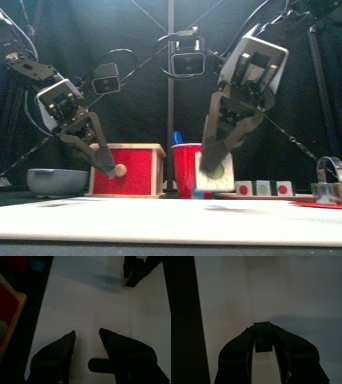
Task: Place sushi on board then cut the sushi with the knife then place the pieces on the plate
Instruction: Place the 4 sushi pieces on the plate
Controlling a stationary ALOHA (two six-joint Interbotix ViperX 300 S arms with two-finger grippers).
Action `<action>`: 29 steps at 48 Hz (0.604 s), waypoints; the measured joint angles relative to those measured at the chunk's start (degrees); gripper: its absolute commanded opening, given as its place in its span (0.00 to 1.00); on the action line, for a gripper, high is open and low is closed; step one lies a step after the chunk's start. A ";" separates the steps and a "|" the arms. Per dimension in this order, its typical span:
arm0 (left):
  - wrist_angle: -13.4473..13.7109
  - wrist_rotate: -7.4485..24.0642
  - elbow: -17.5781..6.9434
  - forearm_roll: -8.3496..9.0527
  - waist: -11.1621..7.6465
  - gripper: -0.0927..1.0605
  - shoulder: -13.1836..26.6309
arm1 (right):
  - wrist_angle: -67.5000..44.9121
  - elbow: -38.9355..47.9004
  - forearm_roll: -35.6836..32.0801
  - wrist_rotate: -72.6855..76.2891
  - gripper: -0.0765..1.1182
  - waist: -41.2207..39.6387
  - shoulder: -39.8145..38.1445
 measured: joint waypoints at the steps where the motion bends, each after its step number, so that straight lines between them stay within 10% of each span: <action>1: -0.09 0.00 0.00 0.09 0.00 0.79 0.00 | 0.62 0.62 0.00 -0.35 0.55 -0.97 -1.05; 29: -0.09 0.09 -0.26 0.35 0.00 0.79 0.00 | 9.14 16.17 -1.32 0.09 0.55 -39.20 -17.05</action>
